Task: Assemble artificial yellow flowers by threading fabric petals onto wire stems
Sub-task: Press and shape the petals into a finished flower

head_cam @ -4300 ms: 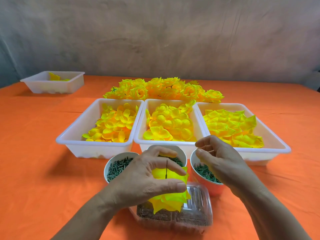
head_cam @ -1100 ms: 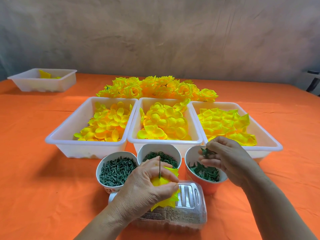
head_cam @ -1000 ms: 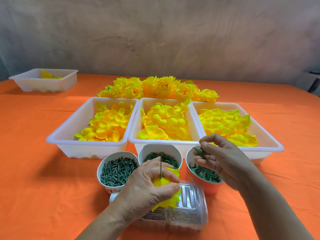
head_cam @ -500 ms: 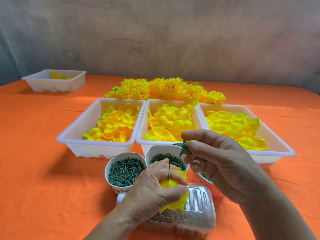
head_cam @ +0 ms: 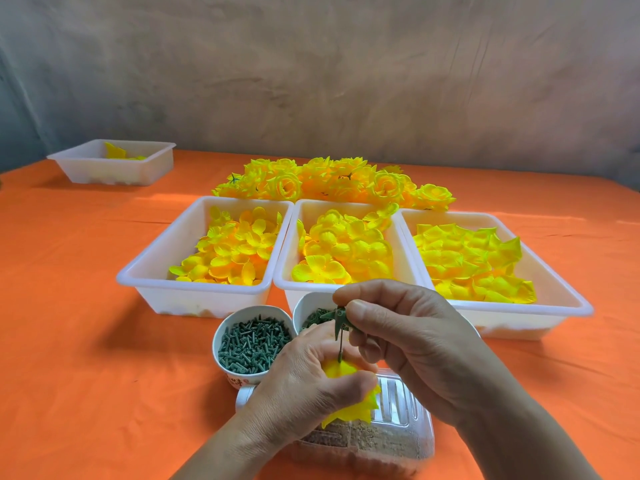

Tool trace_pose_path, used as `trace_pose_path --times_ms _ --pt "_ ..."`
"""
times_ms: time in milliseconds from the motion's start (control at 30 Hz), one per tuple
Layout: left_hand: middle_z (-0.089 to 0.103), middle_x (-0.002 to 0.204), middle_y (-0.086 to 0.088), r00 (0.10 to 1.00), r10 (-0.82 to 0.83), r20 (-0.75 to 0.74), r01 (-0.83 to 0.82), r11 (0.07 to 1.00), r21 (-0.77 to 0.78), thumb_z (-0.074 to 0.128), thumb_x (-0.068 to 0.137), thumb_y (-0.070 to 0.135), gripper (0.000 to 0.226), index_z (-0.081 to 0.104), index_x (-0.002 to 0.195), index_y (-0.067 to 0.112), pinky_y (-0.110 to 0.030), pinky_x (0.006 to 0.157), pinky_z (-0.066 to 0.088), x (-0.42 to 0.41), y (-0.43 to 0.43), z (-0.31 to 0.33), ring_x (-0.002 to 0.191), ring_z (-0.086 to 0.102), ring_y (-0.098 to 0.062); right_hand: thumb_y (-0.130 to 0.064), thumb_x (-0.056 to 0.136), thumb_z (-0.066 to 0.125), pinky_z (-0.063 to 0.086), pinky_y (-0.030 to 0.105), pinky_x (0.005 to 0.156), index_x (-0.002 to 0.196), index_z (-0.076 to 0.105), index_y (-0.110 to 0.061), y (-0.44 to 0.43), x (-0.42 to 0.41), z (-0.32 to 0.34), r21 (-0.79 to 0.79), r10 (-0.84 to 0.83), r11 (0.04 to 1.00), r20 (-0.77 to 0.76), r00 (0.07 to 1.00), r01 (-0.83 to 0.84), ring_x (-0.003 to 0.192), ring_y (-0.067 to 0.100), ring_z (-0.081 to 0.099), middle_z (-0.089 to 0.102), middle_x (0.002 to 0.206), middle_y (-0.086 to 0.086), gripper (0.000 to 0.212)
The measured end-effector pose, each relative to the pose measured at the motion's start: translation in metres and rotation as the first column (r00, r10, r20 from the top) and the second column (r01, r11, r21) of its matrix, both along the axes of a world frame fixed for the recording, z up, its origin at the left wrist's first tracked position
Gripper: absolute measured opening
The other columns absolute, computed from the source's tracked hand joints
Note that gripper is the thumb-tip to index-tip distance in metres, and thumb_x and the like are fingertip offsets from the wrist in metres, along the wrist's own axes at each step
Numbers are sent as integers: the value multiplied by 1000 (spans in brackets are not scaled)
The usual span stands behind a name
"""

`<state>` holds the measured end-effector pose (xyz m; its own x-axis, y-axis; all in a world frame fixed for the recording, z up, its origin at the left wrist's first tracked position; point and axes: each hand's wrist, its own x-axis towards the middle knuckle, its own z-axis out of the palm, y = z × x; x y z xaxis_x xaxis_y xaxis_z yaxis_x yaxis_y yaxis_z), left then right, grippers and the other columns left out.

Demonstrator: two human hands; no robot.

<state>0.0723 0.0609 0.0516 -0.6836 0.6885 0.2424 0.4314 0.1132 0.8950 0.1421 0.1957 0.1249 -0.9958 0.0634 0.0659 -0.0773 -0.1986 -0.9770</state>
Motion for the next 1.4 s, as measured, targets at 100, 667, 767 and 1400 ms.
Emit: trace_pose_path --times_ms 100,667,767,1400 --pt "67 95 16 1000 -3 5 3 1000 -3 70 72 51 16 74 81 38 -25 81 48 1 0 0 94 63 -3 -16 76 68 44 19 51 90 77 -12 1 -1 -3 -15 9 1000 9 1000 -8 57 12 53 61 67 4 17" --pt "57 76 16 998 7 -66 -7 1000 6 68 80 47 17 62 67 38 -23 75 41 3 1 2 79 54 -2 -13 74 70 44 18 49 88 77 -8 0 1 -12 -164 29 986 55 998 -20 54 13 54 59 64 12 17" --pt "56 77 17 998 -9 -59 10 1000 15 71 82 40 14 63 69 39 -23 74 40 3 1 2 79 53 -2 -14 71 67 44 17 47 86 77 -7 0 1 -11 -213 28 977 58 998 -15 52 12 53 58 63 12 19" --pt "58 75 19 997 -18 -76 22 999 45 69 84 40 18 61 67 38 -17 73 42 3 2 3 78 53 1 -15 70 68 45 16 47 87 77 -7 2 1 -13 -216 43 976 86 995 -23 50 12 53 58 63 13 21"
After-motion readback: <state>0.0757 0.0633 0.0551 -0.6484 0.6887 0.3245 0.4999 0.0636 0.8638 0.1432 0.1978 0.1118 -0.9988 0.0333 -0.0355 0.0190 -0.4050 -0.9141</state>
